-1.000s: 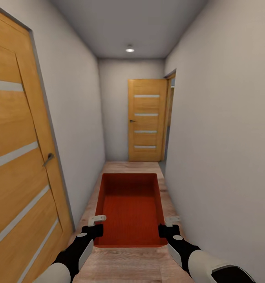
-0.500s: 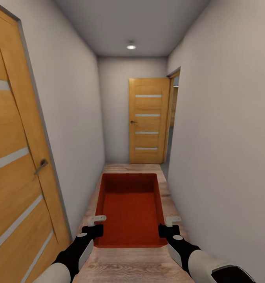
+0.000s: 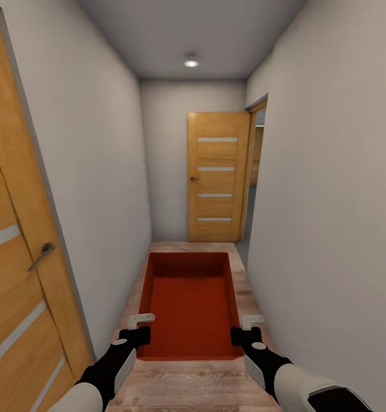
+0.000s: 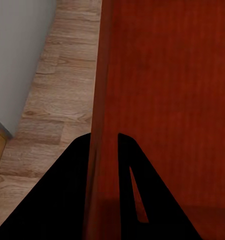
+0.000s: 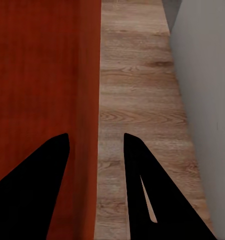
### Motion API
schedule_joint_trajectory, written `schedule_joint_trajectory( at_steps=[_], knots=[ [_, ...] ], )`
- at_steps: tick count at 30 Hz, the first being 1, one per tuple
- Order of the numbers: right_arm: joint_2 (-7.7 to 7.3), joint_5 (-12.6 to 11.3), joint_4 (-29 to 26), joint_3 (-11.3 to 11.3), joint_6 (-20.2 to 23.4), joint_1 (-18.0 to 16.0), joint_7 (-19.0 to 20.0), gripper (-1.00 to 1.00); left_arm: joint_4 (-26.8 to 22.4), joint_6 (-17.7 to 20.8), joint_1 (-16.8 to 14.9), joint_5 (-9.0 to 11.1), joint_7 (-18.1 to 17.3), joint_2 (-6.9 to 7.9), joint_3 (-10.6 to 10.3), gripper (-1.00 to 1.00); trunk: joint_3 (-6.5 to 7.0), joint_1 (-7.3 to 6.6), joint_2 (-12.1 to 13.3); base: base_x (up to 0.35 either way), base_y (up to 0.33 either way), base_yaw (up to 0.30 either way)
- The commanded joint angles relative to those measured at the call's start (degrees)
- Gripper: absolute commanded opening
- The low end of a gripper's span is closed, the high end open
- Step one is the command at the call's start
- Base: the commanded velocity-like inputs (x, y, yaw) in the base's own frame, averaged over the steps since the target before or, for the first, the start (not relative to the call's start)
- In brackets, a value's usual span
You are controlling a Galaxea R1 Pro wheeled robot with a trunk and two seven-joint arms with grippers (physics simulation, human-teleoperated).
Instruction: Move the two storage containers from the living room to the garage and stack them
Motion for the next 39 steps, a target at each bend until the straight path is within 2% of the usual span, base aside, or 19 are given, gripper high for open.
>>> schedule_joint_trajectory(
  at_steps=[1, 39],
  knots=[
    [0.19, -0.06, -0.16, -1.77, -0.81, -0.02, 0.07, -1.0, -0.01, 0.37, 0.01, 2.24, 0.49, -0.06, 1.22, -1.0, -0.01, 0.05, -0.03, 0.325, 0.0, 0.0],
    [0.19, -0.06, -0.18, -1.77, -0.82, -0.02, 0.07, -1.0, -0.03, 0.32, 0.01, 2.24, 0.49, 0.02, 1.15, -1.0, -0.01, 0.05, -0.03, 0.325, 0.0, 0.0]
  ],
)
